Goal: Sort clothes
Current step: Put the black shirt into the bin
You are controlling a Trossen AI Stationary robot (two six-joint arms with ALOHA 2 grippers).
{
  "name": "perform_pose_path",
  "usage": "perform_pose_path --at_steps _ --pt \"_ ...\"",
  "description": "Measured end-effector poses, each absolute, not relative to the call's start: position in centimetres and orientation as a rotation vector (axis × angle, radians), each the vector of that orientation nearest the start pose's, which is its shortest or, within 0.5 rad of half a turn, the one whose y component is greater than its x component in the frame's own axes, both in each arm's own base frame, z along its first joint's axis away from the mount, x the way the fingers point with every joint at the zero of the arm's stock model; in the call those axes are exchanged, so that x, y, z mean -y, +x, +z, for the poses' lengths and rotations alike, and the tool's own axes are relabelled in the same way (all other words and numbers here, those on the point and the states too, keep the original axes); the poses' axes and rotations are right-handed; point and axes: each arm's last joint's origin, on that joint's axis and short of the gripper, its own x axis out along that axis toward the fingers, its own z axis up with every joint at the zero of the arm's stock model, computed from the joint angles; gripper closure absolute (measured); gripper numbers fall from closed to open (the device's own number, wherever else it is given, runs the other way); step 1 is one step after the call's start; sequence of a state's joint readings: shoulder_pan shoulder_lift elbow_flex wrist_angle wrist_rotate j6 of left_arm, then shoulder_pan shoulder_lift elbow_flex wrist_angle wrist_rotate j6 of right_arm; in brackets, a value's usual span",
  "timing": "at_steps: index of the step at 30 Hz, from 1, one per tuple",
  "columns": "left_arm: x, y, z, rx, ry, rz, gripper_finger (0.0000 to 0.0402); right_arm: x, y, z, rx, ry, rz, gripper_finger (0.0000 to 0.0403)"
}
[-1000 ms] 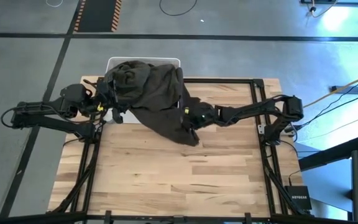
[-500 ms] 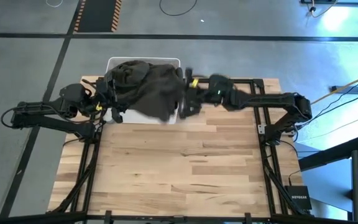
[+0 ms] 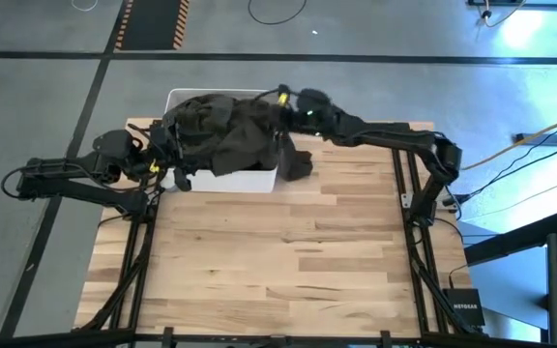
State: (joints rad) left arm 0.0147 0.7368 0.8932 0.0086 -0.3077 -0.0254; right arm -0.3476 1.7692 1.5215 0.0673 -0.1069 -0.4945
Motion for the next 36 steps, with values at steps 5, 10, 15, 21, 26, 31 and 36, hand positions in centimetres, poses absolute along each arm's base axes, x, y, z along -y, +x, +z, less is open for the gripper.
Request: perform_pose_path --at_steps 5,10,15,21,26,31,36 --pt "-1.1 15.1 39.4 0.167 -0.049 0.319 0.0190 14.6 41.3 29.7 -0.381 -0.287 -0.180 0.0383" --pt "-1.1 15.1 39.2 0.148 -0.048 0.320 0.0190 14.8 42.8 26.5 -0.451 -0.220 -0.166 0.0385" --pt "-1.1 15.1 39.1 0.139 -0.050 0.319 0.0190 14.7 43.5 24.3 -0.509 -0.198 -0.145 0.0385" --pt "-1.1 15.1 39.2 0.146 -0.071 0.318 0.0190 14.4 43.4 25.0 -0.508 -0.117 -0.183 0.0372" --pt "-1.1 15.1 39.1 0.145 -0.072 0.318 0.0190 13.4 43.4 28.4 -0.498 -0.113 -0.186 0.0316" --pt "-1.1 15.1 39.1 0.144 -0.073 0.318 0.0190 12.4 42.8 34.0 -0.439 -0.136 -0.177 0.0253" --pt "-1.1 15.1 39.1 0.145 -0.078 0.318 0.0190 11.7 41.8 37.3 -0.526 -0.139 -0.207 0.0222"
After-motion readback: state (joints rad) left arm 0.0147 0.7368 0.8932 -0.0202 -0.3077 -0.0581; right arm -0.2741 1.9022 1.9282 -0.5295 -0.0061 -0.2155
